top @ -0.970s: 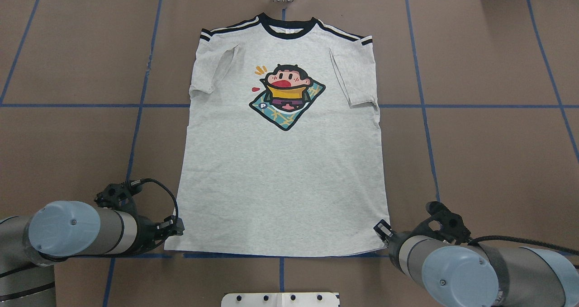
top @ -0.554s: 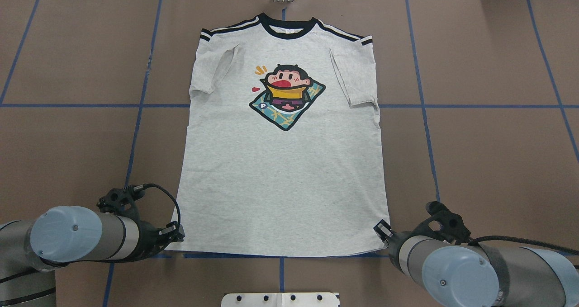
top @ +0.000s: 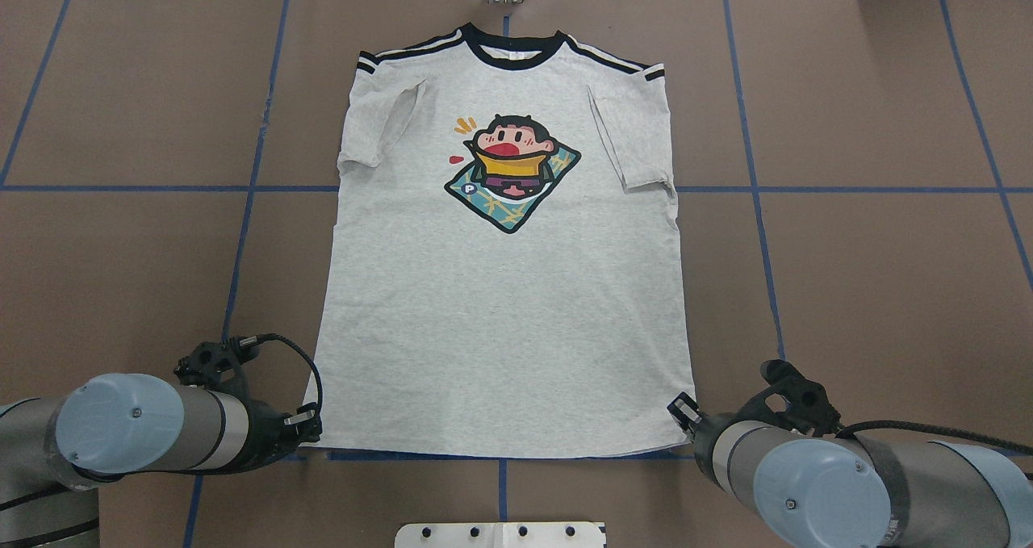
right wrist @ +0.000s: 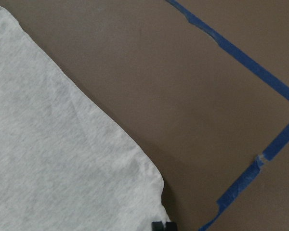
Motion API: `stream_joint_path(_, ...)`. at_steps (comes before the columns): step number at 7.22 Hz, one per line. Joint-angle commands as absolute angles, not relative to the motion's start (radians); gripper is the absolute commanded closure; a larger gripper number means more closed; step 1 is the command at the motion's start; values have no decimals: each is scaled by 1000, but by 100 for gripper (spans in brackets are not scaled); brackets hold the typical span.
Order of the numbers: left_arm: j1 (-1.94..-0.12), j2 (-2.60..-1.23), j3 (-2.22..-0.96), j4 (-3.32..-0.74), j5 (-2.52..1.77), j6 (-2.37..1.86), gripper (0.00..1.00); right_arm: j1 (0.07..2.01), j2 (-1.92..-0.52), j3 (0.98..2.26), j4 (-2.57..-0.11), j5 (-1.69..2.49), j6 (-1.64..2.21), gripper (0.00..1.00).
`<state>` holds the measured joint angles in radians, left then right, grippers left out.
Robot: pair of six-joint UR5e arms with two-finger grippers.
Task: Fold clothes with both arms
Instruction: 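Grasp both hem corners nearest the robot with both grippers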
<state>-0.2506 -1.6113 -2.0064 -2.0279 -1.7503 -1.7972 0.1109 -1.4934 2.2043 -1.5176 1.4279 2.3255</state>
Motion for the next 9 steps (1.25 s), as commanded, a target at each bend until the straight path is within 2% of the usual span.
stream_joint_path(1, -250, -1611, -2017, -2028, -1753, -1796, 100, 110, -1494, 2204, -1517, 1428, 2326, 100)
stream_joint_path(4, -206, -1608, -2133, -2013, -1769, -1825, 100, 91, -1518, 2218, -1526, 1427, 2326, 100)
stream_joint_path(7, -173, -1595, -2283, -1900, -1825, -1879, 100, 23, -1617, 2376, -1526, 1430, 2326, 100)
stream_joint_path(9, -228, -1603, -2333, -1865, -1836, -1846, 100, 113, -1596, 2396, -1526, 1437, 2303, 100)
